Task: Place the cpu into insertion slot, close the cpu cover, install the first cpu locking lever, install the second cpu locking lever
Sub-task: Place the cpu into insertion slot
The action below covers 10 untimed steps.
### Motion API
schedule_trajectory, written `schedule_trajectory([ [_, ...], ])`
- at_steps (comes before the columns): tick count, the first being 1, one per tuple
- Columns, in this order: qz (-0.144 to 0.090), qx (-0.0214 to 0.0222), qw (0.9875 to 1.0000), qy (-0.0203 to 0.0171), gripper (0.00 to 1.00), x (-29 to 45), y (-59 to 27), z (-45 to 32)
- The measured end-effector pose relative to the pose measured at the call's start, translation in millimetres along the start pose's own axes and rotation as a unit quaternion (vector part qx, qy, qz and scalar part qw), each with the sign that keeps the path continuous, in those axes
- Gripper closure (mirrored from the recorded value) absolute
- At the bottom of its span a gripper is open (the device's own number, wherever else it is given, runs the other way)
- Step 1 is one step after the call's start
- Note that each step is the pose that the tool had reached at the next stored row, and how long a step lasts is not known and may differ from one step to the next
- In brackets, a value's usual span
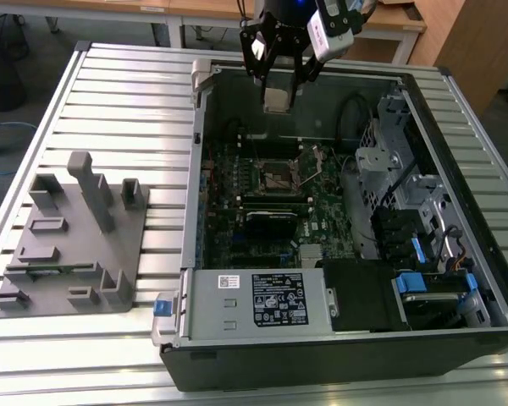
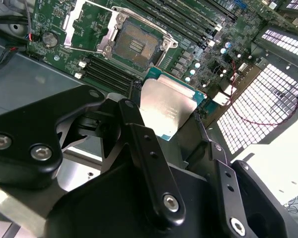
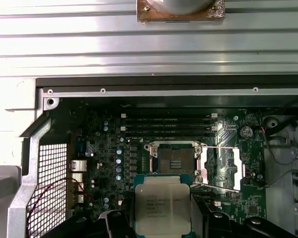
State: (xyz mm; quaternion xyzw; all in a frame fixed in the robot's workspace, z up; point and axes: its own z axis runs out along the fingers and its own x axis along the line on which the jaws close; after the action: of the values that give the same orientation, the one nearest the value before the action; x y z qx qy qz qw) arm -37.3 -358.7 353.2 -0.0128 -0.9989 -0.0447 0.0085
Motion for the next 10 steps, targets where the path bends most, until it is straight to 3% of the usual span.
schedule_trajectory([
  [10,0.0,0.0,1.0,0.0,0.46,0.0,-0.2,1.6],
])
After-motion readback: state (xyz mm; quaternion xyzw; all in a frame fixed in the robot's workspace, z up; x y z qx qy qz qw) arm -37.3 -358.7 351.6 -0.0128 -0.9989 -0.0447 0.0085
